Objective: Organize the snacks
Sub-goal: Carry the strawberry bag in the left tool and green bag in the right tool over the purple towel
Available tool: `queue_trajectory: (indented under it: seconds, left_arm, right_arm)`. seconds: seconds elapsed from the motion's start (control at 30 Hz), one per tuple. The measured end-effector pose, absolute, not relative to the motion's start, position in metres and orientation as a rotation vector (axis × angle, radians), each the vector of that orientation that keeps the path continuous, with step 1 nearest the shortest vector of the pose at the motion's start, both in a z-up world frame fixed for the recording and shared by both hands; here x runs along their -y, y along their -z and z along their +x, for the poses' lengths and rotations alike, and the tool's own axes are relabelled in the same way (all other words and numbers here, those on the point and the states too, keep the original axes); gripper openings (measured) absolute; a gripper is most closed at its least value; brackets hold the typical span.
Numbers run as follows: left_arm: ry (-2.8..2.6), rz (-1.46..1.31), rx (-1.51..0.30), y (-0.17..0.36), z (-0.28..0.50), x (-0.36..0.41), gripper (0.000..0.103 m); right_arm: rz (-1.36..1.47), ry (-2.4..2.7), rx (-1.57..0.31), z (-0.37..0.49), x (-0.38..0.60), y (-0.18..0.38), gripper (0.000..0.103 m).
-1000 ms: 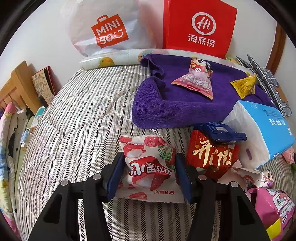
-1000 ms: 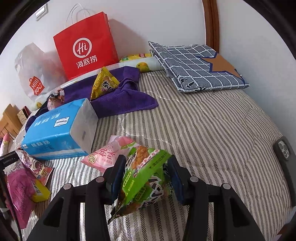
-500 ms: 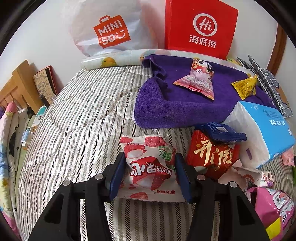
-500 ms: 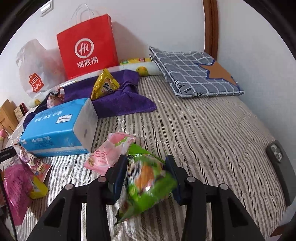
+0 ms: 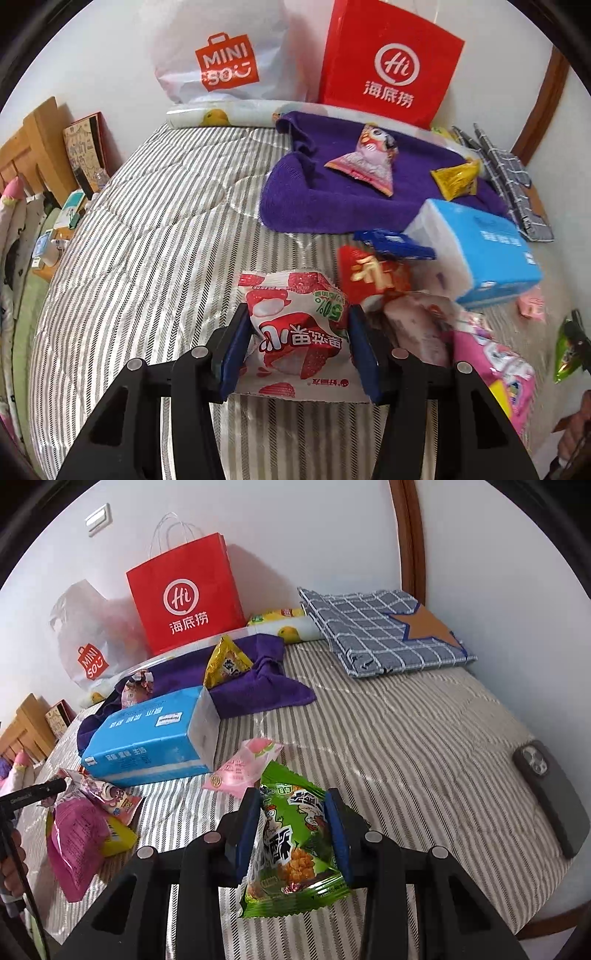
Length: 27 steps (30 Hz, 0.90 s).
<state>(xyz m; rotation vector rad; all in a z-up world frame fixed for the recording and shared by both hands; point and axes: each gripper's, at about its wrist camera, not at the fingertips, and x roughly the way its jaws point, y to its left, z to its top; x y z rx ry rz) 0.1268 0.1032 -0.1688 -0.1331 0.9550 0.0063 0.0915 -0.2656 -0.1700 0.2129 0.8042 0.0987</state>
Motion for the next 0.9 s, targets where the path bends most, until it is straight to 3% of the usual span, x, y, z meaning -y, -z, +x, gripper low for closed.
queue_trajectory:
  seconds: [0.47, 0.9]
  left_arm:
    - [0.079, -0.117, -0.883, 0.123, 0.126, -0.074, 0.052]
    - [0.094, -0.109, -0.796, 0.079, 0.176, -0.062, 0.052]
  right_arm:
    - [0.190, -0.142, -0.700, 0.109, 0.242, 0.112, 0.034]
    - [0.153, -0.226, -0.635, 0.176, 0.205, 0.075, 0.034]
